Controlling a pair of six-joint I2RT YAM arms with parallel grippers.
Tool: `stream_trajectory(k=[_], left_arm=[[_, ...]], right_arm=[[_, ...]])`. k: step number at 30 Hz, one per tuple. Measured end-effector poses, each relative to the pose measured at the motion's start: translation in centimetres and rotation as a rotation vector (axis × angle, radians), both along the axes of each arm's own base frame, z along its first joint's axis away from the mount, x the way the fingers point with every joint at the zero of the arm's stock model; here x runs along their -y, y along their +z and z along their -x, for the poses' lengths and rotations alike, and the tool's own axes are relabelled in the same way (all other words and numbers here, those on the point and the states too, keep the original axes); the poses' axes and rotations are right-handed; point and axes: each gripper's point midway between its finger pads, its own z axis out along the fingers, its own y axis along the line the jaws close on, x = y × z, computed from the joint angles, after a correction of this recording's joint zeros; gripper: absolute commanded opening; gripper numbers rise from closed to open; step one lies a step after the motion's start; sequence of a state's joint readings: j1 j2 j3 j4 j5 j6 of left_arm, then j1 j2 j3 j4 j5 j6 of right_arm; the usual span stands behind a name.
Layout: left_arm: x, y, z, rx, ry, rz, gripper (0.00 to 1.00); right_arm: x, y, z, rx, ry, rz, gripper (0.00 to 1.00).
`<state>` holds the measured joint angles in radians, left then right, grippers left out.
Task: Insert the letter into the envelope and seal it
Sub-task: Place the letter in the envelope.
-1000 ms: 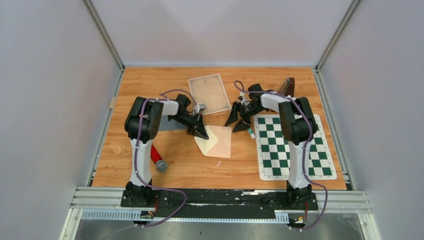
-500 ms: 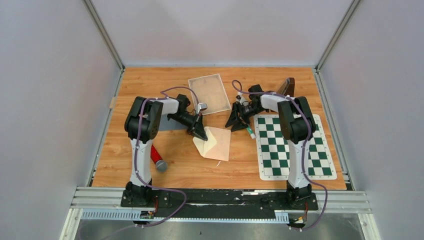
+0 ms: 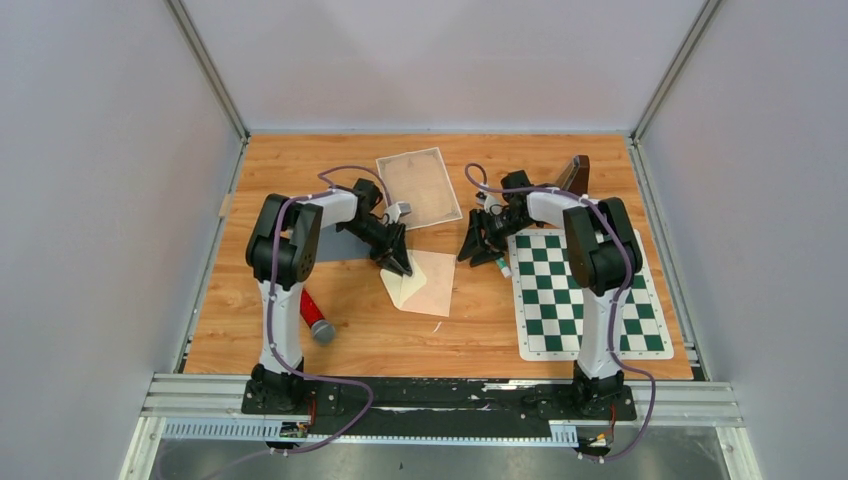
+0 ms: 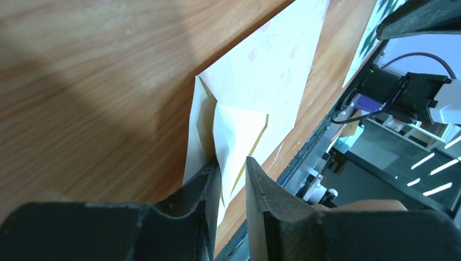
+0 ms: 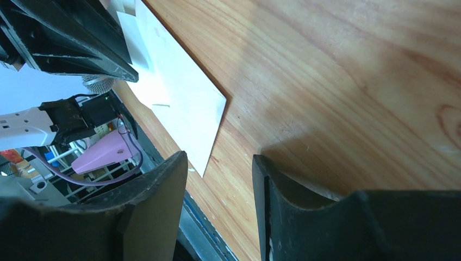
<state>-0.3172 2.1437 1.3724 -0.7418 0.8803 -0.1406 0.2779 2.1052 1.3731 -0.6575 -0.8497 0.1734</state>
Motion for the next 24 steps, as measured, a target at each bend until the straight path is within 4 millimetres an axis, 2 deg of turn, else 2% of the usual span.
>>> stream_trajectory(k=[7, 10, 12, 16, 24], left_arm=[[-1.2, -0.2, -0.3, 0.006, 0.029, -0.104, 0.27], [-1.8, -0.2, -0.4, 0.019, 0.032, -0.15, 0.16], [-2.1, -0.3, -0.4, 0.022, 0.032, -0.171, 0.13], [-2.5, -0.4, -0.4, 0.021, 0.032, -0.2, 0.18], [-3.3, -0.2, -0.6, 0.025, 0.026, -0.242, 0.18]], right_arm=[[-0.4, -0.1, 0.4, 0.008, 0.014, 0.016, 0.46], [-0.8, 0.0, 0.7, 0.008, 0.027, 0.016, 0.44], [-1.2, 0.1, 0.9, 0.01, 0.036, 0.014, 0.44], [-2.0, 0.4, 0.4, 0.022, 0.037, 0.011, 0.43], [-2.6, 0.6, -0.5, 0.033, 0.031, 0.002, 0.43]])
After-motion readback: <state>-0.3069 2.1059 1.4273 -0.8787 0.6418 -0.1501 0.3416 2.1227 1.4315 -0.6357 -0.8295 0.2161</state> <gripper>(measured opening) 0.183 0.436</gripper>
